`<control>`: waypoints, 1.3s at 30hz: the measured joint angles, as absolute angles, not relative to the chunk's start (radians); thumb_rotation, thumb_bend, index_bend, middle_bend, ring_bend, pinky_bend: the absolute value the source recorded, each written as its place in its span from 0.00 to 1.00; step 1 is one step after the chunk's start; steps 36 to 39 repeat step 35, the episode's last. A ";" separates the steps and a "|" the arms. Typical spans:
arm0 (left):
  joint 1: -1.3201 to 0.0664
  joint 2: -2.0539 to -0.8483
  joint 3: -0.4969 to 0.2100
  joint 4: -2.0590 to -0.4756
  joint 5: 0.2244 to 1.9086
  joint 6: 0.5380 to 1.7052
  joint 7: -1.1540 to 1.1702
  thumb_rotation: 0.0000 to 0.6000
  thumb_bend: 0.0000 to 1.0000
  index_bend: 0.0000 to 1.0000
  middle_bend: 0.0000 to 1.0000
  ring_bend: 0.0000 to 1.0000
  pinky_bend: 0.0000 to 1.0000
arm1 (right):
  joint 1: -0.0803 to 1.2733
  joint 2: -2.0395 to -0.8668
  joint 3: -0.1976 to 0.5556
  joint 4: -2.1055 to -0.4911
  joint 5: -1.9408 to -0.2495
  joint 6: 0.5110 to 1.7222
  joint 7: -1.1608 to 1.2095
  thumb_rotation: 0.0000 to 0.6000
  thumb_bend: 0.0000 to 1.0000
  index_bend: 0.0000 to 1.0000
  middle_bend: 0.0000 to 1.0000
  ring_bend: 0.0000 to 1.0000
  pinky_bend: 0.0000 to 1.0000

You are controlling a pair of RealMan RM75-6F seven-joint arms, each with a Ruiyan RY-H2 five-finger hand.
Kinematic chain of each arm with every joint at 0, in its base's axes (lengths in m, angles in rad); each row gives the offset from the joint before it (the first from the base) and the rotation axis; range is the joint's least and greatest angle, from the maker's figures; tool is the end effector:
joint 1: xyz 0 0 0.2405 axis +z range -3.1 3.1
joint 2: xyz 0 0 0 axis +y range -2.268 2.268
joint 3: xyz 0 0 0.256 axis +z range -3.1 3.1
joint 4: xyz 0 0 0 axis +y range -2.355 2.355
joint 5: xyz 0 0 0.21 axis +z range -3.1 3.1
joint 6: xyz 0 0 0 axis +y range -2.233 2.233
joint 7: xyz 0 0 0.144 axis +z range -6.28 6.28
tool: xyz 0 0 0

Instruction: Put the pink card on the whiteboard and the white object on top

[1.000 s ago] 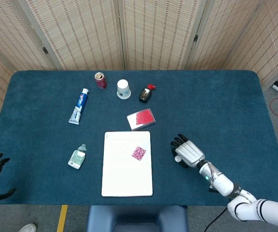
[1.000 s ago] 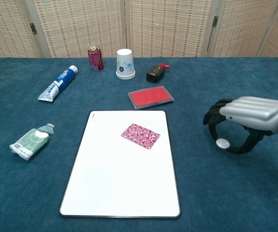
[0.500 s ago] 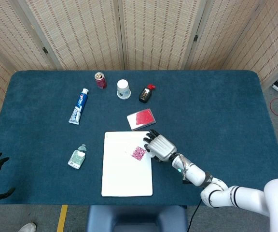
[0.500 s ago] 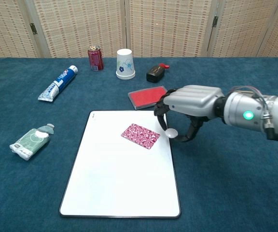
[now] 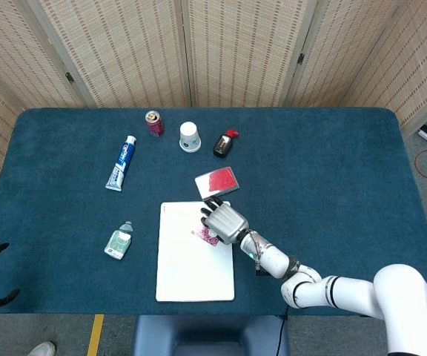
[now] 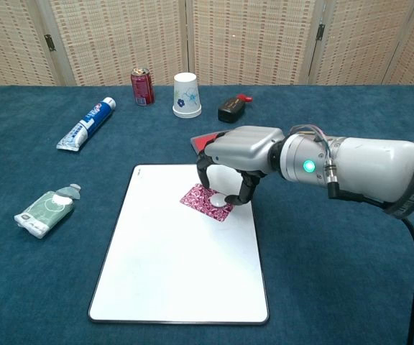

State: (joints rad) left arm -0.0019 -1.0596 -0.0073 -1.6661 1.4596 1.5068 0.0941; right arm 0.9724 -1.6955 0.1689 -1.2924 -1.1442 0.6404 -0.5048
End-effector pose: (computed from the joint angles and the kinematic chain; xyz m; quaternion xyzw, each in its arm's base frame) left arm -0.3256 0.1450 0.1726 -0.5885 -0.3967 -0.3198 0.6277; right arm -0.0863 -0.3541 -0.0902 0.8775 -0.2386 0.2718 0.3149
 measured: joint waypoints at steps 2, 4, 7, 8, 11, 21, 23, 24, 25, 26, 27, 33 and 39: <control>-0.002 -1.061 -0.007 -1.661 1.460 1.507 0.089 1.00 0.15 0.19 0.10 0.12 0.00 | 0.978 -1.697 0.165 -1.293 -1.131 0.643 -0.513 1.00 0.41 0.18 0.17 0.07 0.05; -0.003 -1.062 -0.008 -1.658 1.461 1.506 0.085 1.00 0.15 0.19 0.10 0.12 0.00 | 0.978 -1.690 0.161 -1.302 -1.121 0.647 -0.516 1.00 0.41 0.10 0.16 0.06 0.05; -0.005 -1.063 -0.010 -1.654 1.465 1.506 0.079 1.00 0.15 0.19 0.10 0.12 0.00 | 0.973 -1.671 0.157 -1.327 -1.114 0.665 -0.517 1.00 0.41 0.07 0.16 0.06 0.05; -0.005 -1.063 -0.010 -1.653 1.466 1.506 0.077 1.00 0.15 0.19 0.10 0.12 0.00 | 0.970 -1.662 0.156 -1.338 -1.113 0.675 -0.517 1.00 0.41 0.07 0.16 0.06 0.05; -0.007 -1.062 -0.013 -1.650 1.468 1.508 0.069 1.00 0.15 0.19 0.10 0.12 0.00 | 0.949 -1.616 0.150 -1.392 -1.115 0.719 -0.516 1.00 0.41 0.07 0.16 0.07 0.05; -0.027 -1.076 -0.023 -1.650 1.474 1.494 0.081 1.00 0.15 0.19 0.10 0.12 0.00 | 0.785 -1.364 0.077 -1.620 -1.157 0.961 -0.535 1.00 0.40 0.07 0.14 0.08 0.05; -0.032 -1.080 -0.028 -1.651 1.472 1.491 0.092 1.00 0.15 0.19 0.10 0.12 0.00 | 0.732 -1.314 0.056 -1.665 -1.170 1.031 -0.533 1.00 0.41 0.07 0.12 0.08 0.05; -0.034 -1.081 -0.030 -1.652 1.471 1.491 0.097 1.00 0.15 0.19 0.10 0.12 0.00 | 0.708 -1.293 0.046 -1.683 -1.178 1.063 -0.529 1.00 0.40 0.07 0.12 0.08 0.05; -0.037 -1.083 -0.033 -1.655 1.470 1.490 0.105 1.00 0.15 0.19 0.10 0.12 0.00 | 0.674 -1.267 0.033 -1.704 -1.191 1.105 -0.522 1.00 0.40 0.07 0.11 0.08 0.05; -0.039 -1.085 -0.037 -1.657 1.469 1.491 0.110 1.00 0.15 0.19 0.10 0.12 0.00 | 0.647 -1.248 0.023 -1.718 -1.203 1.137 -0.514 1.00 0.41 0.07 0.11 0.08 0.05; -0.042 -1.086 -0.041 -1.660 1.467 1.492 0.115 1.00 0.15 0.19 0.10 0.12 0.00 | 0.621 -1.233 0.012 -1.729 -1.217 1.169 -0.503 1.00 0.41 0.07 0.10 0.08 0.05; -0.055 -1.096 -0.055 -1.685 1.457 1.492 0.143 1.00 0.15 0.19 0.10 0.12 0.00 | 0.441 -1.180 -0.057 -1.735 -1.343 1.389 -0.372 1.00 0.41 0.07 0.10 0.06 0.05; -0.059 -1.098 -0.058 -1.693 1.452 1.487 0.154 1.00 0.15 0.19 0.10 0.12 0.00 | 0.384 -1.173 -0.075 -1.719 -1.373 1.452 -0.305 1.00 0.41 0.07 0.10 0.06 0.05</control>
